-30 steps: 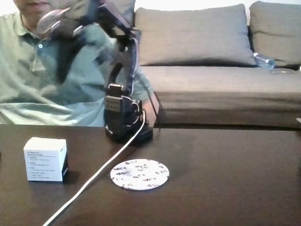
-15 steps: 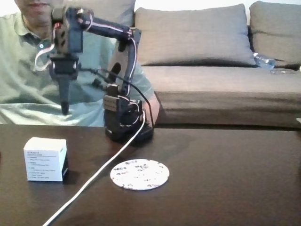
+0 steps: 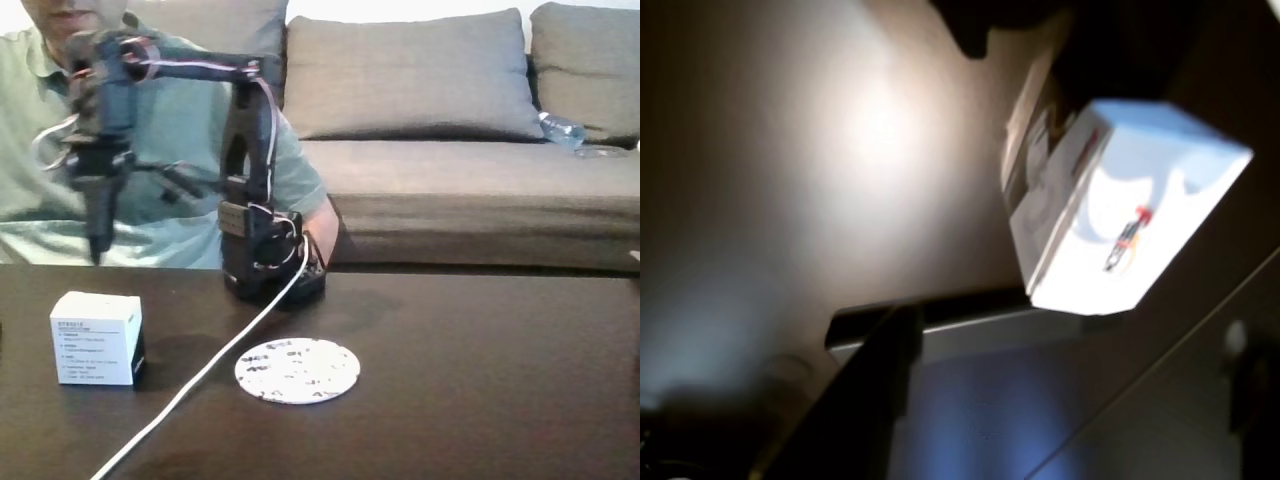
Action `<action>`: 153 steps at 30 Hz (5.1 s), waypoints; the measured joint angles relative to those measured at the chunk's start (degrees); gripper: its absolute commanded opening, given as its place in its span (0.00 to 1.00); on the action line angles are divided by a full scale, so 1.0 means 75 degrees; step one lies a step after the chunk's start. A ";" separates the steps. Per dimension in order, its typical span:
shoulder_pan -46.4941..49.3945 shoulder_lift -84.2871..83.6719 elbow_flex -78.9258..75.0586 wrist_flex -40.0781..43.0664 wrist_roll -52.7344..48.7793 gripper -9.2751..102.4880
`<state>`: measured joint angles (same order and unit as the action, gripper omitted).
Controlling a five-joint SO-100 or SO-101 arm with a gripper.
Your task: Grasp a servo box and put it on the zirlivani.
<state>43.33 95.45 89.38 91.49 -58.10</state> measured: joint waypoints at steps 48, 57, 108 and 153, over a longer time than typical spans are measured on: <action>-0.1031 -0.1055 0.1125 -0.2004 0.1746 0.41; -0.1031 -0.1055 0.2074 -0.3035 0.1746 0.30; -0.7488 0.3445 0.4184 -0.1277 0.5766 0.24; -0.7406 0.3492 0.6047 -0.3105 0.5766 0.41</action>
<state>-12.22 121.64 134.74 68.20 -14.85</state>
